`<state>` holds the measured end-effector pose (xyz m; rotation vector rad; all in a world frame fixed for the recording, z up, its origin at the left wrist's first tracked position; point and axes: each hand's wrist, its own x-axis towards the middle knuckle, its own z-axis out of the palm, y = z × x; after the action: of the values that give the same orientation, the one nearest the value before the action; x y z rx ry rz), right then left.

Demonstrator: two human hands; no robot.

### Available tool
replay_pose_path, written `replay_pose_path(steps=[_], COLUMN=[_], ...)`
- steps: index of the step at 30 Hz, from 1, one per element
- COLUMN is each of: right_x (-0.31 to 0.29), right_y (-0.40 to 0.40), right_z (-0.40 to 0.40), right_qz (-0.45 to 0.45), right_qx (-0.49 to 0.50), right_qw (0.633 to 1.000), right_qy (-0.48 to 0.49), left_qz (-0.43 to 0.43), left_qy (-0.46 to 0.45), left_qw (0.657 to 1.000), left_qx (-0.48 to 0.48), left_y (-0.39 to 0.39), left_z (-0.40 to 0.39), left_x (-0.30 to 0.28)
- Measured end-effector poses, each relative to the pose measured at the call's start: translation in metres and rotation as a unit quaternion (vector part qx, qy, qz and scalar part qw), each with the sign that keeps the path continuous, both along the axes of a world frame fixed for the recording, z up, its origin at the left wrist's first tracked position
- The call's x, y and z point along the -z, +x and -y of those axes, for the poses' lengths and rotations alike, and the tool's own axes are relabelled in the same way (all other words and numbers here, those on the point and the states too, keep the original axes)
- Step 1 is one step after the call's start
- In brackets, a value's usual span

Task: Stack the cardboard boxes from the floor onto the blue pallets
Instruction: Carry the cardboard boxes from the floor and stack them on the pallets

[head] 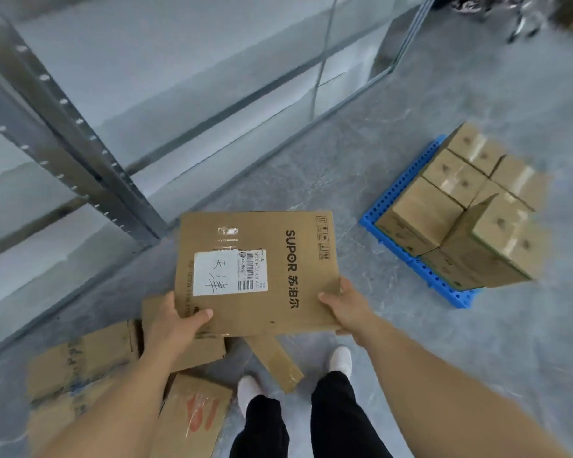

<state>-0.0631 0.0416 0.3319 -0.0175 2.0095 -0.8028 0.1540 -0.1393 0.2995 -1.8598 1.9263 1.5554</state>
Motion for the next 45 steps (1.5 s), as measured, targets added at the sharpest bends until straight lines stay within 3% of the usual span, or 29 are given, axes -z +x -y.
replay_pose_path(steps=[12, 30, 45], right_x=[-0.078, -0.087, -0.078], right_y=[-0.044, -0.155, -0.319], right_z=[-0.185, -0.515, -0.603], right_qz=[-0.088, -0.111, -0.128], right_qx=[0.172, 0.358, 0.418], right_qw=[0.981, 0.926, 0.899], right_qy=[-0.006, -0.054, -0.019], left_qz=[-0.066, -0.109, -0.103], left_qy=[-0.007, -0.008, -0.012], left_qw=[0.971, 0.928, 0.908], left_qx=[0.228, 0.357, 0.405], left_y=[-0.130, -0.340, -0.522], left_z=[-0.107, -0.407, -0.498], left_x=[-0.079, -0.115, -0.096])
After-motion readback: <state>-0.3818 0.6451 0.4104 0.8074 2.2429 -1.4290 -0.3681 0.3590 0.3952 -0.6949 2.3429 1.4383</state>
